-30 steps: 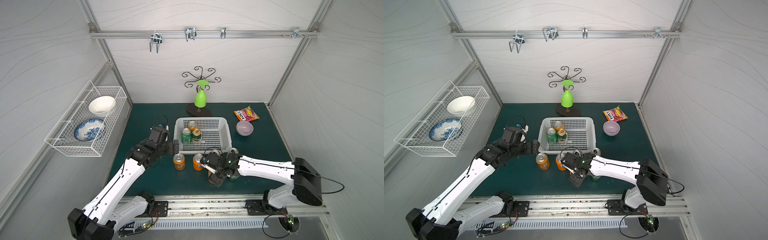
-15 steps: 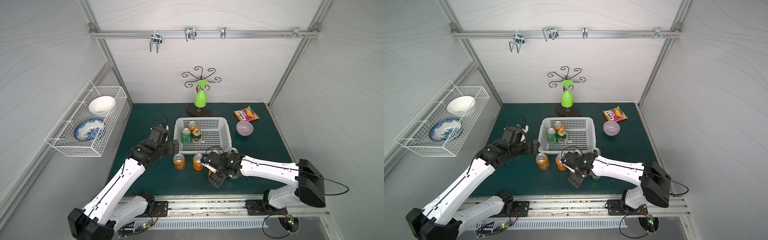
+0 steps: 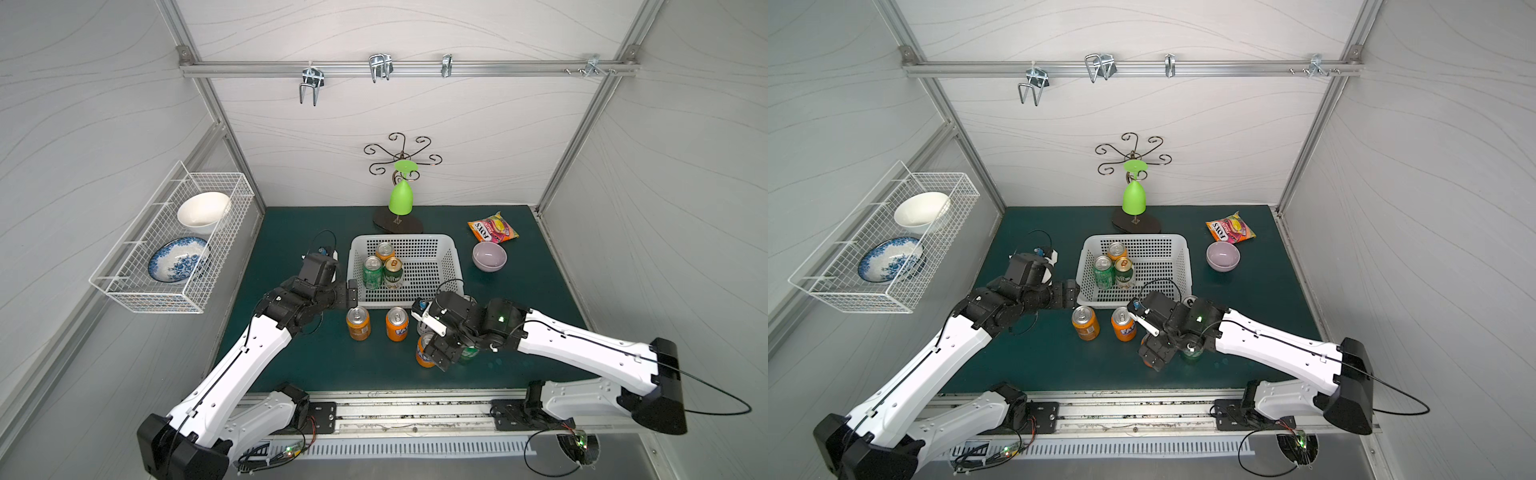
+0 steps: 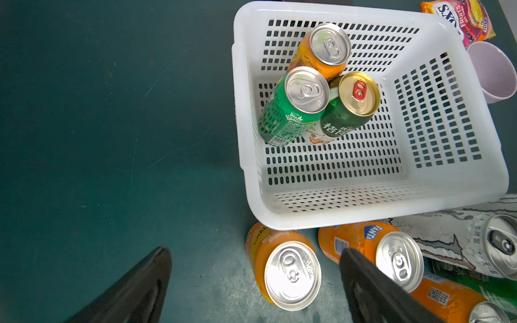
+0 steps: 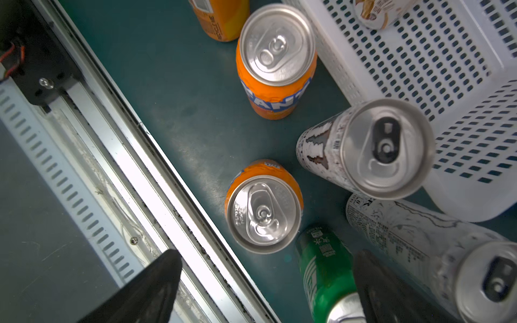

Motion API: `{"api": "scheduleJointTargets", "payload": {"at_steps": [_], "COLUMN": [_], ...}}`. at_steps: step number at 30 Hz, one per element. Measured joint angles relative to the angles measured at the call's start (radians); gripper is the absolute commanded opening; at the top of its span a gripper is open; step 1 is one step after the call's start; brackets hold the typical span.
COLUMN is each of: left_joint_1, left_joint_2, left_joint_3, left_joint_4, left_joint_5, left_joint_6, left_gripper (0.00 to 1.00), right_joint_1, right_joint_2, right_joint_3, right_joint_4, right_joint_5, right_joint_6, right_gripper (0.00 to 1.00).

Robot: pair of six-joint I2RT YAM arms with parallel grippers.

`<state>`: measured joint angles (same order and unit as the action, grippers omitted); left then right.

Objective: Take out the drinks from the basket
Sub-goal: Place the drink at the center of the board, then pick up the drink from the basket.

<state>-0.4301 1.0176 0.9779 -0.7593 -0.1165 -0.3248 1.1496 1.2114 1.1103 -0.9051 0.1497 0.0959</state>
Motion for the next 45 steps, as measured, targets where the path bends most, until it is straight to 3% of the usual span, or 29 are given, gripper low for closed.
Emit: {"api": "scheduleJointTargets", "payload": {"at_steps": [11, 20, 24, 36, 45], "left_joint_1": [0.0, 0.0, 0.0, 0.0, 0.0], "left_joint_2": [0.06, 0.286, 0.385, 0.76, 0.927], "left_joint_3": [0.062, 0.245, 0.307, 0.622, 0.783], "left_joint_4": [-0.022, -0.058, -0.076, -0.238, -0.329], "left_joint_5": [0.034, 0.113, 0.127, 0.088, 0.086], "left_joint_6": [0.014, 0.062, 0.091, 0.219, 0.289], "left_gripper": [0.98, 0.92, 0.91, 0.88, 0.88], "right_joint_1": [-0.204, -0.51, -0.591, -0.626, -0.628], "right_joint_2": [-0.144, -0.172, -0.172, -0.207, -0.225], "right_joint_3": [0.097, 0.106, 0.099, 0.071, 0.058], "right_joint_4": [-0.03, -0.02, -0.01, 0.014, 0.021], "right_joint_5": [-0.094, -0.23, -0.268, -0.314, -0.315], "right_joint_6": [-0.094, -0.164, -0.168, -0.168, -0.172], "right_gripper": [0.99, 0.99, 0.99, 0.99, 0.99]}}
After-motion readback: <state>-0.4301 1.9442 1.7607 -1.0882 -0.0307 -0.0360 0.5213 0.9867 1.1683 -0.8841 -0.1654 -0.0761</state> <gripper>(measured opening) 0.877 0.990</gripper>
